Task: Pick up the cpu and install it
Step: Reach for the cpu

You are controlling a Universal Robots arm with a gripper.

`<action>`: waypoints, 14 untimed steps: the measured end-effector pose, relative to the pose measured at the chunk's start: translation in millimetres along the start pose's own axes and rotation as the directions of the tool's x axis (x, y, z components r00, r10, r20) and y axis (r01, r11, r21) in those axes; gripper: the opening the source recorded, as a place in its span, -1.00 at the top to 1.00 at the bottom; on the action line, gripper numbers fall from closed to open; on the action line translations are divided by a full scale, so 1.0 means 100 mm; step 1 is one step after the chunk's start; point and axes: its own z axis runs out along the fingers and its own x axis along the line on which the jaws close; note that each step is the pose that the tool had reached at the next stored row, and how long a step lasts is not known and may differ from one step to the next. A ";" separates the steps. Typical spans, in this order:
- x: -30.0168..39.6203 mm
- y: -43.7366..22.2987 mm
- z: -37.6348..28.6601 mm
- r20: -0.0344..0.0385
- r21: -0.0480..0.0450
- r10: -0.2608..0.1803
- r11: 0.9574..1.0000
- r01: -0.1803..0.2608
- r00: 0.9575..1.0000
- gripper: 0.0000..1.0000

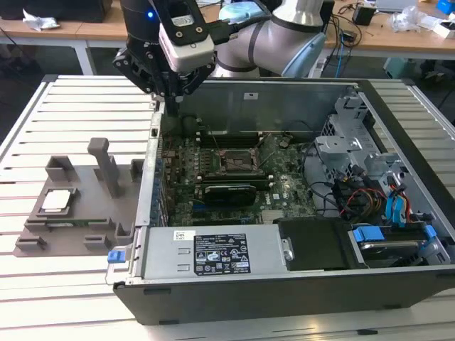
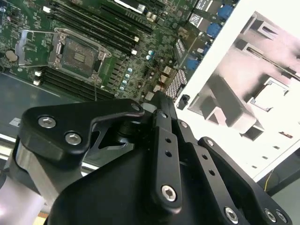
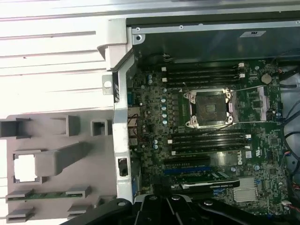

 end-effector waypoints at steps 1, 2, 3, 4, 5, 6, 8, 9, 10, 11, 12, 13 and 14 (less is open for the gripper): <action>0.040 -0.003 -0.001 0.000 0.000 0.000 1.000 0.000 1.000 0.79; 0.077 -0.006 -0.002 0.000 0.000 0.000 1.000 0.000 1.000 0.79; 0.117 -0.009 -0.003 0.000 0.000 0.000 1.000 0.000 1.000 0.79; 0.132 -0.010 -0.003 0.000 0.000 0.000 1.000 0.000 1.000 0.79; 0.145 -0.011 -0.003 0.000 0.000 0.000 1.000 0.000 1.000 0.79; 0.171 -0.013 -0.004 0.000 0.000 0.000 1.000 0.000 1.000 0.79; 0.227 -0.017 -0.005 0.000 0.000 0.000 1.000 0.000 1.000 0.79; 0.302 -0.022 -0.008 0.000 0.000 0.000 1.000 0.000 1.000 0.79; 0.352 -0.026 -0.009 0.000 0.000 0.000 1.000 0.000 1.000 0.79; 0.375 -0.028 -0.010 0.000 0.000 0.000 1.000 0.000 1.000 0.79; 0.399 -0.030 -0.011 0.000 0.000 0.000 1.000 0.000 1.000 0.79; 0.429 -0.032 -0.011 0.000 0.000 0.000 1.000 0.000 1.000 0.79; 0.459 -0.034 -0.012 0.000 0.000 0.000 1.000 0.000 1.000 0.79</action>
